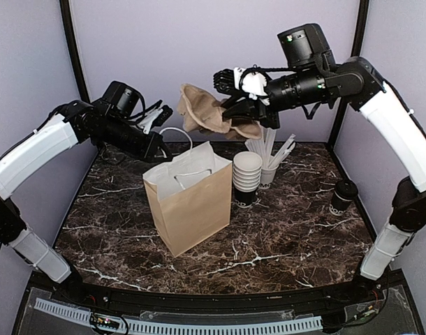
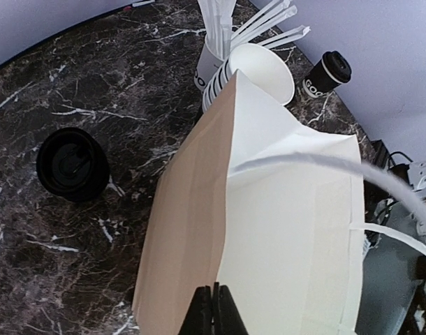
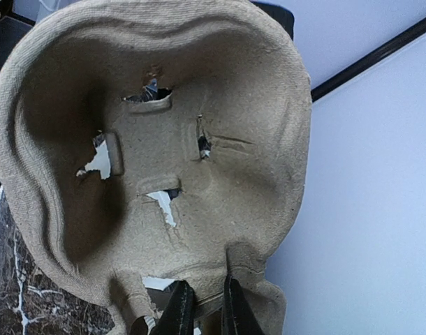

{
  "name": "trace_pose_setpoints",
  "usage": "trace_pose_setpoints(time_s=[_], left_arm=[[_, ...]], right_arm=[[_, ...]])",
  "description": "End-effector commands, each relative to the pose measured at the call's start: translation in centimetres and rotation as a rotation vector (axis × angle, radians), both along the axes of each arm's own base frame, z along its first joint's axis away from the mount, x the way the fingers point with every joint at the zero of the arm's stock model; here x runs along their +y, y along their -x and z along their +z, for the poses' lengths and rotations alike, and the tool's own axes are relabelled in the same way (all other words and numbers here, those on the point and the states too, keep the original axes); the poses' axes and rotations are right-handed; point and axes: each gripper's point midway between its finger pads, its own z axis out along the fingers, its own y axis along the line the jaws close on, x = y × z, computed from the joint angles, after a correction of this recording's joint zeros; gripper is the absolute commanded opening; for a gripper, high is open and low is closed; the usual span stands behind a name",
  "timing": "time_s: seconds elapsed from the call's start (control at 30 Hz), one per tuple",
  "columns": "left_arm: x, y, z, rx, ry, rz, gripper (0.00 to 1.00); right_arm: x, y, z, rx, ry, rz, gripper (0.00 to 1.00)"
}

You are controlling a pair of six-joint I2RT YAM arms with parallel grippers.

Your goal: Pack the takeout coffee

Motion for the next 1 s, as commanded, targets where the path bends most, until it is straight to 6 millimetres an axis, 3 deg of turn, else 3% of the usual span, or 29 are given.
trace_pose_setpoints(time_s=[0.0, 0.17, 0.4, 0.8, 0.97], left_arm=[[-1.1, 0.5, 1.2, -0.005, 0.045, -0.089, 0.00], [-2.2, 1.4, 2.5, -0.002, 0.098, -0.175, 0.00], [-3.0, 4.6, 4.5, 0.009, 0.183, -0.352, 0.00], [-4.0, 6.9, 4.0, 0.091, 0.254, -0.496, 0.00], [-4.6, 7.1, 3.7, 0.141, 0.286, -0.524, 0.00]], right_arm=[[2.7, 3.0, 1.5, 0.080, -0.084, 0.122, 0.07], [4.7, 5.6, 1.3, 0.146, -0.094, 0.217, 0.07], [6.1, 8.6, -0.5, 0.210, -0.049, 0.308, 0.07], [7.0, 10.3, -2.4, 0.303, -0.012, 0.353, 0.07], [7.0, 10.5, -4.2, 0.340, 0.028, 0.347, 0.07]])
